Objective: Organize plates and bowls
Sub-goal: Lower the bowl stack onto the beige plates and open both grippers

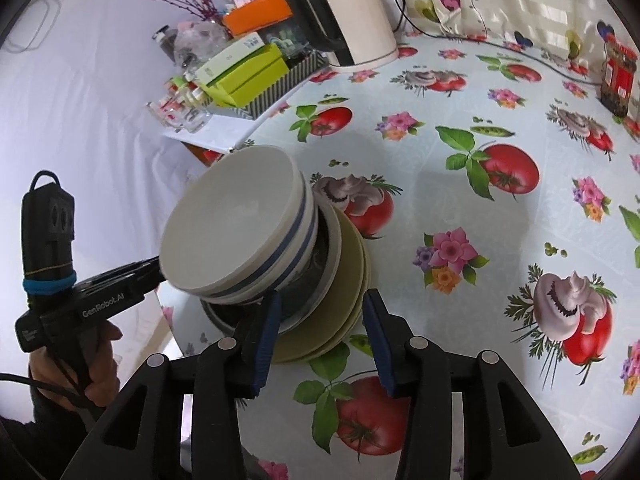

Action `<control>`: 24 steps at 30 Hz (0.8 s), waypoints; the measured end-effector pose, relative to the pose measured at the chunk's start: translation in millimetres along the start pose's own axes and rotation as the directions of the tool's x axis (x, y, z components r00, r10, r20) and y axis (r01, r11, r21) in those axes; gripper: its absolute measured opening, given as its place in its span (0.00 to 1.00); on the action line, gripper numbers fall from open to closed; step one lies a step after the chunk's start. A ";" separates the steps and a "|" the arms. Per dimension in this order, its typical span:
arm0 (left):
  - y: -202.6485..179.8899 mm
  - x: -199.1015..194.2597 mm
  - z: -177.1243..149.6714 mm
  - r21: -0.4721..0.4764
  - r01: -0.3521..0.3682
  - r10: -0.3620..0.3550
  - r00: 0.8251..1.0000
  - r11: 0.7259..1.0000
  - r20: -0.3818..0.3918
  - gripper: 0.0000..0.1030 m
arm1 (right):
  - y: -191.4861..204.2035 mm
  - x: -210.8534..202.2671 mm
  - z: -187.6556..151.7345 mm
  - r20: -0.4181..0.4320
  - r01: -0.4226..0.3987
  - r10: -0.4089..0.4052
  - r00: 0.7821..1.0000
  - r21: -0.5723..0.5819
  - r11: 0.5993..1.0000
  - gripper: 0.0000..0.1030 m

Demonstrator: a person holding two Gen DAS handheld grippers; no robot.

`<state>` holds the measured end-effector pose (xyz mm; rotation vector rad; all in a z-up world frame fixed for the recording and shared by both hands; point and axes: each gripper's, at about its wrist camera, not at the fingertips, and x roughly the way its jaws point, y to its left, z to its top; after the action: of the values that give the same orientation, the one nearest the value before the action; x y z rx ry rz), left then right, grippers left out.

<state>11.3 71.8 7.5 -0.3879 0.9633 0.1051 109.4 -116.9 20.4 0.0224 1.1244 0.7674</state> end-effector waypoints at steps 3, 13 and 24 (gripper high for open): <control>-5.8 -4.6 -4.7 0.016 -0.011 0.011 1.000 1.000 0.007 0.17 | 6.8 -4.5 -3.0 0.011 0.016 -0.016 1.000 -0.027 1.000 0.46; -26.1 -18.7 -17.9 0.066 -0.070 0.067 0.997 0.995 0.049 0.17 | 26.6 -11.7 -14.6 0.033 0.050 -0.047 0.998 -0.093 0.994 0.52; -42.3 -24.5 -30.2 0.106 -0.135 0.128 0.989 0.985 0.067 0.17 | 40.5 -16.0 -28.3 0.061 0.097 -0.090 0.994 -0.137 0.986 0.63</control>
<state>-15.4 23.6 23.9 -0.2179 0.9304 0.1818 61.1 -105.5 35.8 -0.1255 1.0110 0.7554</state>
